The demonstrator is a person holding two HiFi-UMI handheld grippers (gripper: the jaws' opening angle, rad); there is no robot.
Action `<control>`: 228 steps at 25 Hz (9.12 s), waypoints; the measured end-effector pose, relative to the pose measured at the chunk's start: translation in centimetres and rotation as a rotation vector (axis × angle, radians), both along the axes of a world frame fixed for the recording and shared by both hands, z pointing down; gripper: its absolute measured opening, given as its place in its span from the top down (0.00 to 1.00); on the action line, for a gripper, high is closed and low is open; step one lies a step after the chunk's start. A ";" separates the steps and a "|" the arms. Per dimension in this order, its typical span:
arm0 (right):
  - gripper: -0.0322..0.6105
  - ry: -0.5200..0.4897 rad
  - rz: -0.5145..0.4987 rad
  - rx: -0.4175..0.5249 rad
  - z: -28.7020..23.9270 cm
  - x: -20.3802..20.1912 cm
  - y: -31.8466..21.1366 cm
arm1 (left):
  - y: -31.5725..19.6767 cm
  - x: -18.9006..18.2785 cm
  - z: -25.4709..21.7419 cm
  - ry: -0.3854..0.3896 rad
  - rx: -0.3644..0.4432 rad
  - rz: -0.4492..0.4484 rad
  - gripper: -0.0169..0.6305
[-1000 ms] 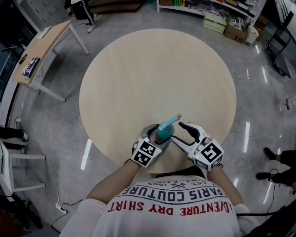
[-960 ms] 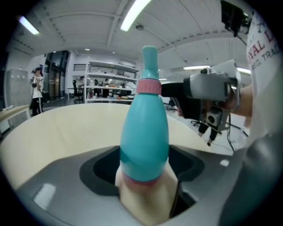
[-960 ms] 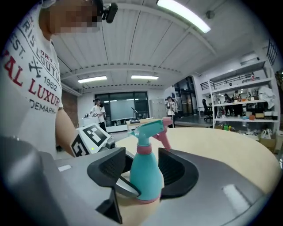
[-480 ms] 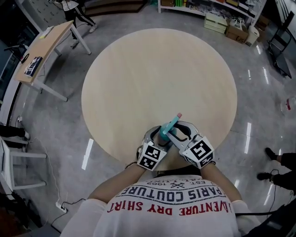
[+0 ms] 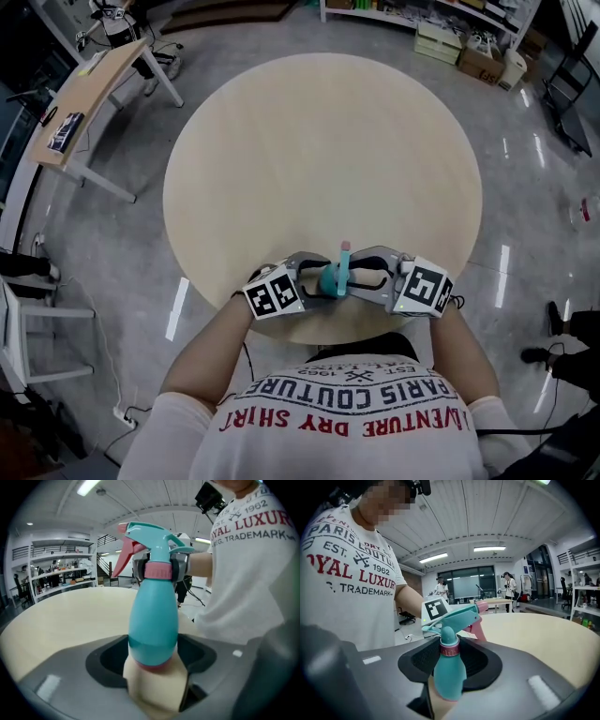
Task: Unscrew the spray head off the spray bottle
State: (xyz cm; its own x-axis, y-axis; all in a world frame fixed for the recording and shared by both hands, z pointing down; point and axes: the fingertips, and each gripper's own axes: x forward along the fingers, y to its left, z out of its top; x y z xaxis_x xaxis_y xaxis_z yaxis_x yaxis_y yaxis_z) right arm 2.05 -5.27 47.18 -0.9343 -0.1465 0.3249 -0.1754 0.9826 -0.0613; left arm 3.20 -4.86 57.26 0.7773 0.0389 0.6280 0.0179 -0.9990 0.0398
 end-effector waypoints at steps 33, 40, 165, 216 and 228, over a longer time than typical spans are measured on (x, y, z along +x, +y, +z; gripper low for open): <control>0.73 0.004 0.196 0.103 -0.6 1.3 -2.4 | -2.5 3.2 -0.1 0.063 0.060 -0.136 0.44; 0.73 0.013 -0.049 0.001 -0.3 0.6 -1.4 | -1.4 2.6 0.2 0.007 0.041 0.037 0.44; 0.74 -0.224 0.139 0.019 -11.9 -1.2 -2.5 | -3.5 -2.9 0.2 0.070 0.032 -0.233 0.45; 0.95 0.134 0.859 -0.098 3.4 8.2 -7.4 | -1.0 -8.4 -2.1 0.223 0.003 -0.568 0.67; 0.95 -0.049 0.557 -0.143 -3.3 5.8 17.9 | 18.1 -2.3 -12.4 0.398 -0.074 -0.665 0.97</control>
